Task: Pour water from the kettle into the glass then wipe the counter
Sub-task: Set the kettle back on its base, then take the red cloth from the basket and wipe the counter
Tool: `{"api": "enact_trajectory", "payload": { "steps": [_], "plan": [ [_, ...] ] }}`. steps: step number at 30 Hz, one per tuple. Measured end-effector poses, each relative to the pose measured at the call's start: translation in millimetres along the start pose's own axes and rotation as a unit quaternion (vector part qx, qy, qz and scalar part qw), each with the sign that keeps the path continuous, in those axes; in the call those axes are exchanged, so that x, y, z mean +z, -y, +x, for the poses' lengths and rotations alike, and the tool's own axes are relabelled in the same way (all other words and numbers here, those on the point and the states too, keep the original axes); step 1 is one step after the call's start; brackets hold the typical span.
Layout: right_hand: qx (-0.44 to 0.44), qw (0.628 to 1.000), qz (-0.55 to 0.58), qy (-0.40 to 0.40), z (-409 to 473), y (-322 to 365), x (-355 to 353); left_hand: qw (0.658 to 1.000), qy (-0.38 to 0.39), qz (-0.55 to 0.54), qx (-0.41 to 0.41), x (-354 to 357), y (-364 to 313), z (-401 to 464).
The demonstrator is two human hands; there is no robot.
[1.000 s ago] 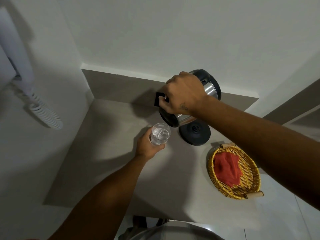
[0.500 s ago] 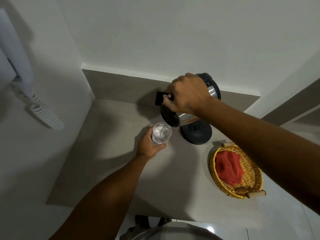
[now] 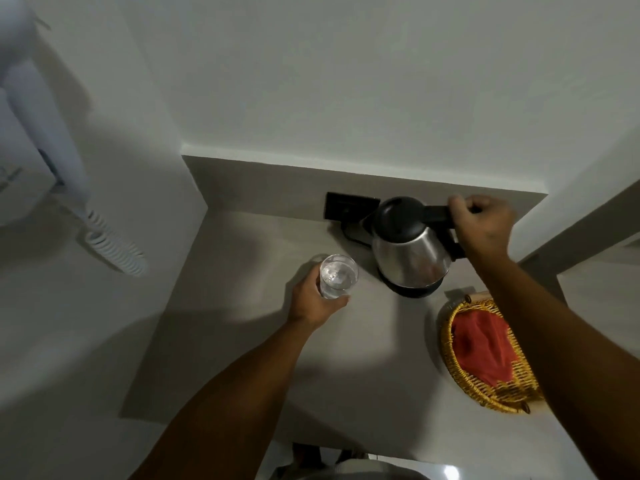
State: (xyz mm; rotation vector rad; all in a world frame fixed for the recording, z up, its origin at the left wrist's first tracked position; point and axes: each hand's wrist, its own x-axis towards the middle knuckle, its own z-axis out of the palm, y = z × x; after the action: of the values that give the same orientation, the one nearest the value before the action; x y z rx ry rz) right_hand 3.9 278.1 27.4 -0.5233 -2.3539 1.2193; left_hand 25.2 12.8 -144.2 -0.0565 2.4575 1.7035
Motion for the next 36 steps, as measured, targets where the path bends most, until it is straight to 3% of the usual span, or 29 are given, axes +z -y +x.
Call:
{"api": "enact_trajectory", "payload": {
  "steps": [4, 8, 25, 28, 31, 34, 36],
  "plan": [
    [0.131, 0.985, 0.079, -0.085, -0.7, -39.3, -11.2, 1.0, -0.002, 0.006, 0.009, -2.4, -3.4, -1.5],
    [0.198, 0.963, 0.129, -0.126, 3.8, -56.9, -11.9, 1.0, 0.001, 0.007, 0.001, -1.7, -6.4, -1.7],
    [0.156, 0.98, 0.12, -0.04, -0.3, -90.8, -32.3, 0.999, 0.007, 0.033, 0.016, 3.1, -9.6, 0.2],
    [0.151, 0.984, 0.066, -0.064, -41.4, -109.1, -30.6, 0.998, 0.015, 0.061, 0.017, -6.0, -4.5, 2.1],
    [0.131, 0.988, -0.077, -0.039, -100.4, -147.4, -35.0, 0.984, 0.036, 0.162, 0.06, -15.6, 1.7, 5.5],
    [0.145, 0.961, -0.228, 0.06, -137.8, -181.5, -31.9, 0.936, 0.067, 0.329, 0.11, -25.5, 18.4, 12.4],
    [0.157, 0.943, -0.272, 0.111, -145.8, -193.4, -29.1, 0.899, 0.08, 0.413, 0.12, -26.3, 29.5, 13.2]
  ]
}}
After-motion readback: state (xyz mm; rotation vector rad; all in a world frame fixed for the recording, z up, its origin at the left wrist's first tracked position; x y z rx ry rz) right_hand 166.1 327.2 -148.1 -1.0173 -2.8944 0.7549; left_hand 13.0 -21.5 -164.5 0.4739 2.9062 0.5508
